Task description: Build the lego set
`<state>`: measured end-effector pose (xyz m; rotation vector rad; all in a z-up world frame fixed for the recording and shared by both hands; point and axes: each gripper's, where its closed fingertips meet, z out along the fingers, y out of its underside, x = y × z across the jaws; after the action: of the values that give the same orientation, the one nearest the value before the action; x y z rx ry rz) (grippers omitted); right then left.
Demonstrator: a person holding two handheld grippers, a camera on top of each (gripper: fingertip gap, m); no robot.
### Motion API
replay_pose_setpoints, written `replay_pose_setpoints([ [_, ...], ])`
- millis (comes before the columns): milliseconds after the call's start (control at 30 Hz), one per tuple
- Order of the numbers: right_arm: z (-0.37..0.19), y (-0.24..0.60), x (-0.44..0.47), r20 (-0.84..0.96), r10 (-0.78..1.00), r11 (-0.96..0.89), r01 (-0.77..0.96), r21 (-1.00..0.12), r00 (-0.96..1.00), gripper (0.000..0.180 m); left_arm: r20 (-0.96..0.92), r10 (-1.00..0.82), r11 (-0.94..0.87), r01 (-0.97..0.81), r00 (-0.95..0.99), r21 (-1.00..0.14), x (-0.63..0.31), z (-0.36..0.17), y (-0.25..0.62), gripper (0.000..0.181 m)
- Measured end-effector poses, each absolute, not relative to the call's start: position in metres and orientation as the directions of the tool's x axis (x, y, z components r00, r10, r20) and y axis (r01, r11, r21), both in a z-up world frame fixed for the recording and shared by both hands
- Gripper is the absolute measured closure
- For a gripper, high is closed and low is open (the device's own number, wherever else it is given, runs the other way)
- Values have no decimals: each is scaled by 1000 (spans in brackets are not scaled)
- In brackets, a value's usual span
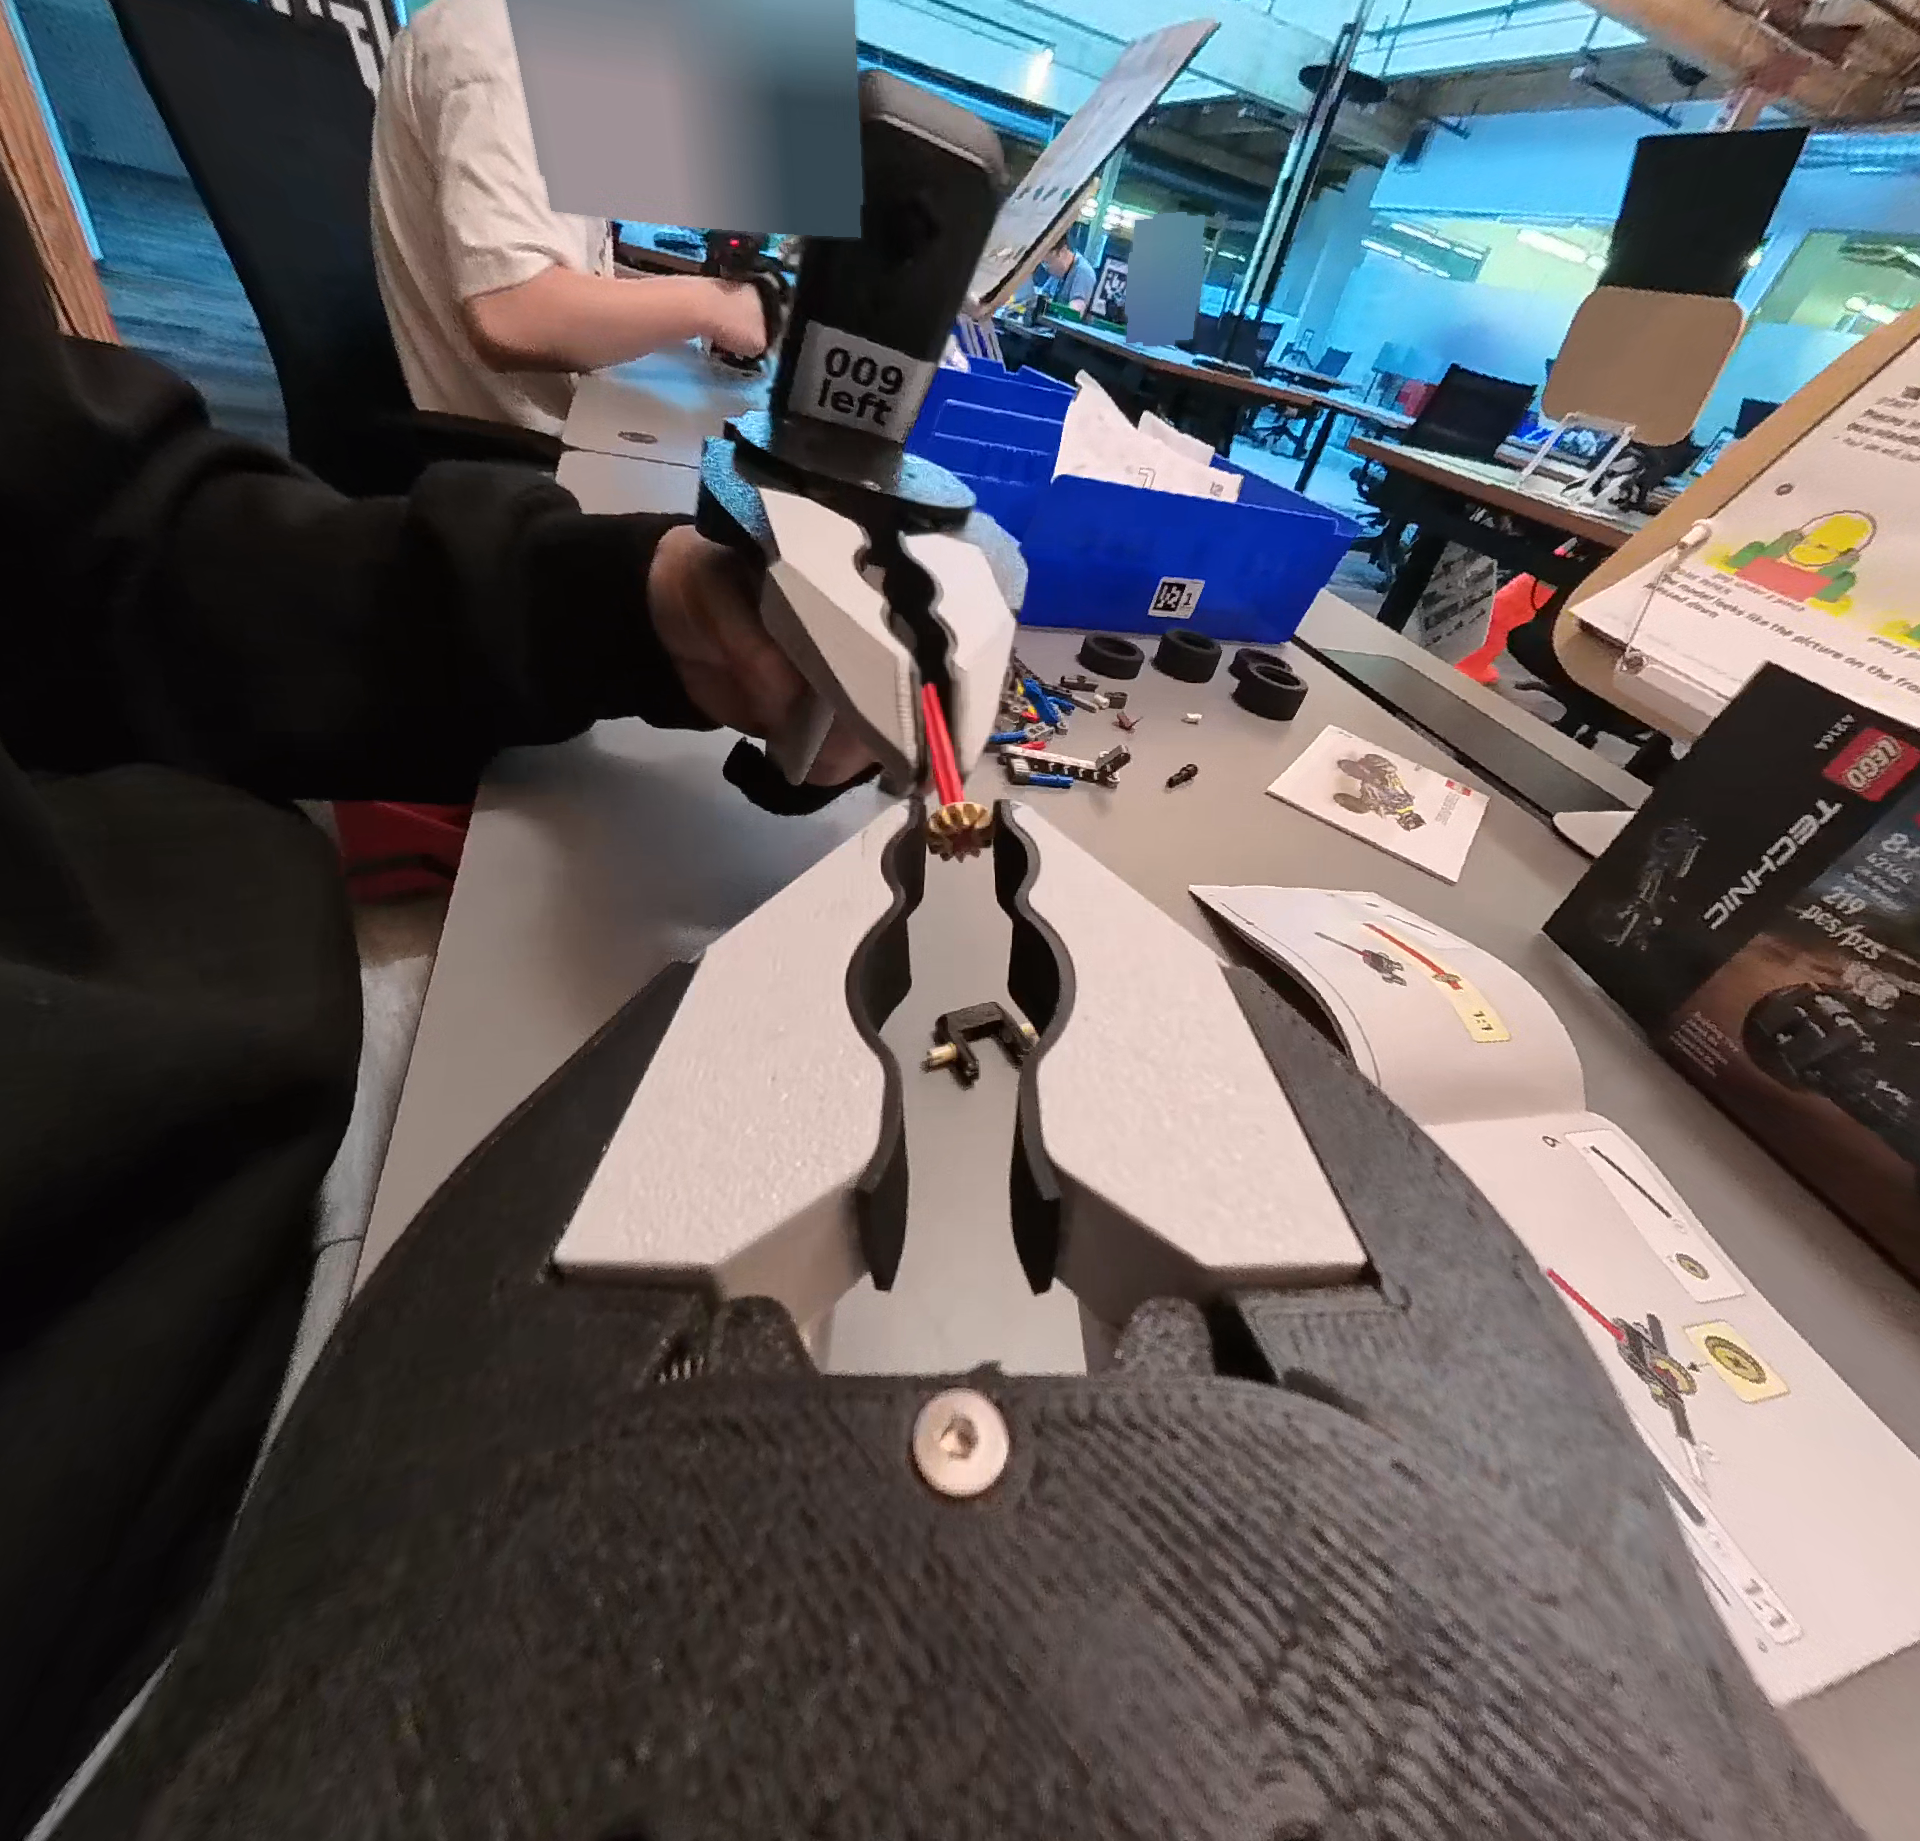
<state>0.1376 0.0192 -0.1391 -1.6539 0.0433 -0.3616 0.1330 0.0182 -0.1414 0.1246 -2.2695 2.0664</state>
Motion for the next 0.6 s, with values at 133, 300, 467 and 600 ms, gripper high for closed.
replay_pose_setpoints([
  [133, -143, 20, 138, 222, -236, -149, 191, -970, 946, 169, 115, -19, 110, -116, -993, -987, 133, -144, 18, 162],
  [300, -149, 20, 139, 237, -234, -184, 196, -963, 943, 169, 116, -14, 120, -116, -993, -986, 133, -146, 19, 178],
  [467, -151, 20, 142, 252, -251, -193, 207, -959, 935, 168, 89, -35, 138, -93, -995, -986, 137, -148, 21, 178],
  [600, -144, 13, 140, 136, -222, -89, 119, -989, 966, 159, 135, -22, 41, -136, -991, -990, 138, -136, 26, 178],
])
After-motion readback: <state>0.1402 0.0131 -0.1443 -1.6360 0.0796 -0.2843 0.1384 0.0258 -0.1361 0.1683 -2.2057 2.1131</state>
